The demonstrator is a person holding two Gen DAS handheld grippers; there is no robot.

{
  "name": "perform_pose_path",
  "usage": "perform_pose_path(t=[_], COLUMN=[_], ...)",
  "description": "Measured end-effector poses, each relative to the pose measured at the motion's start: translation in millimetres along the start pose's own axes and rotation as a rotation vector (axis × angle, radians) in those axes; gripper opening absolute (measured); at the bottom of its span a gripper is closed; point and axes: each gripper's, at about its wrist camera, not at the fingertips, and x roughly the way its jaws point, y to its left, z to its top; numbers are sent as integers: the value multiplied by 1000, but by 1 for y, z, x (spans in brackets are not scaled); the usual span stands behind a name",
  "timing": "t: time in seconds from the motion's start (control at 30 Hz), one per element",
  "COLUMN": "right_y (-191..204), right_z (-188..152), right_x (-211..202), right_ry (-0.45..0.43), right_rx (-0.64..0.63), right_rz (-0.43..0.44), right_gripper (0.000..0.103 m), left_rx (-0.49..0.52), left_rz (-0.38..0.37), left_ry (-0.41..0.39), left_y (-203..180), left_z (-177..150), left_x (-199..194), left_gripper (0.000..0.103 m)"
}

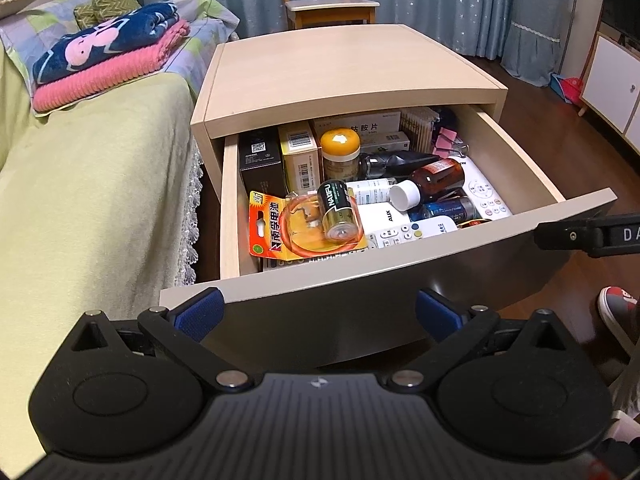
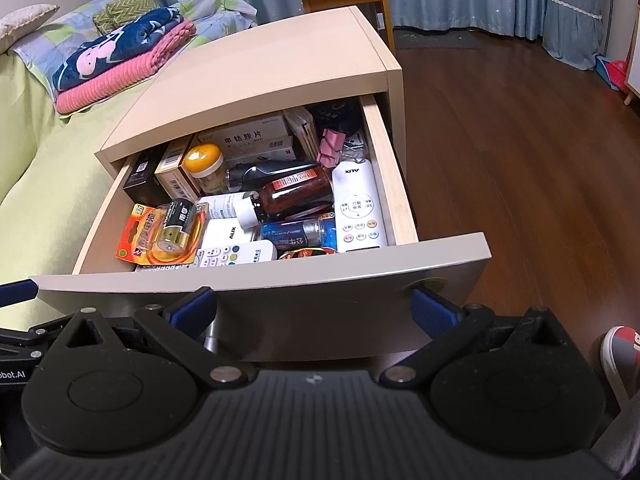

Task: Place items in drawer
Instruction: 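Bring both open tools against the drawer front panel, then push the drawer front inward into the cabinet with both tools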

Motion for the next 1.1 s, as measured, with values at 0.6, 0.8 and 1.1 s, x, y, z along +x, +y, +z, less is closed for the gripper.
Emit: perform_pose_path(t=[0.6,0.8,1.1], right_y=[2,2,2], right_z=[1,1,-1], right_x=[-1,1,4], right_ry=[-15,-11,-6], right_rx=[23,16,5], right_rz=[1,0,0], right_gripper=[102,103,103], left_rx=[0,1,-8], left_rz=[46,67,60], left_ry=[1,-11,-14], left_y=[1,0,0], left_z=[1,3,5], left_x=[5,8,8], left_gripper=[102,102,102])
